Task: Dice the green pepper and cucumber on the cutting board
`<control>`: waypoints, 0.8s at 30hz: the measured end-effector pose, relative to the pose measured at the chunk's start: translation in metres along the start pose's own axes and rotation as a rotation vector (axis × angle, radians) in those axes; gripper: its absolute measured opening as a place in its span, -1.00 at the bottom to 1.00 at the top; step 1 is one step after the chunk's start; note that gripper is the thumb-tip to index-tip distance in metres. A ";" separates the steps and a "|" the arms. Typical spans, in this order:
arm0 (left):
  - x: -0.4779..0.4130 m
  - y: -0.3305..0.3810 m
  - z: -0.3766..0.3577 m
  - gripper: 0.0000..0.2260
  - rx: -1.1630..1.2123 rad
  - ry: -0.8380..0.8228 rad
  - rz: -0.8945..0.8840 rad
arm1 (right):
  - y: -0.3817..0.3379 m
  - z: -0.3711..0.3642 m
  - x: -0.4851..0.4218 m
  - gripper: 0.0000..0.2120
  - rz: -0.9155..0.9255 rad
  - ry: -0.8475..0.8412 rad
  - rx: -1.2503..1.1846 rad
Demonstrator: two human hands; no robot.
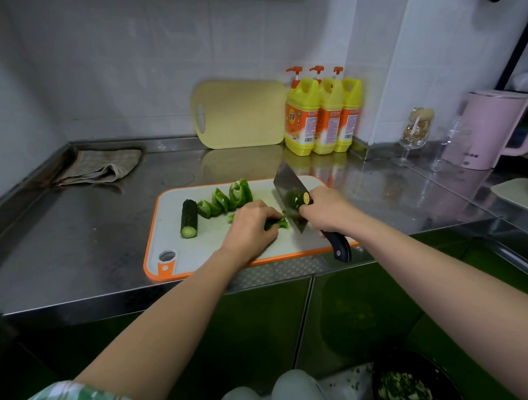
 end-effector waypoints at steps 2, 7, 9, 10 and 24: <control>-0.001 -0.001 0.002 -0.81 0.002 0.015 0.004 | -0.002 0.005 0.001 -0.89 0.010 -0.030 0.014; 0.000 0.000 0.002 -0.86 0.002 0.020 -0.003 | -0.008 -0.001 0.012 -0.87 0.019 -0.115 0.110; 0.000 -0.001 0.001 -0.86 -0.002 0.012 0.001 | -0.006 -0.004 0.012 -0.86 0.012 -0.114 0.113; 0.000 -0.001 0.001 -0.85 -0.002 0.010 0.002 | -0.005 -0.005 0.012 -0.86 0.015 -0.110 0.124; -0.001 -0.005 0.001 -0.85 -0.039 0.044 -0.007 | -0.004 0.007 0.004 -0.89 0.006 -0.009 -0.029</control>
Point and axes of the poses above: each hand's wrist, its own x-axis away from the middle knuckle, its own z-axis out of the back of the hand, y = z × x, the point moved 8 cm from there along -x, towards the middle knuckle, and after that the axes turned 11 degrees about y, right-handed, at the moved point
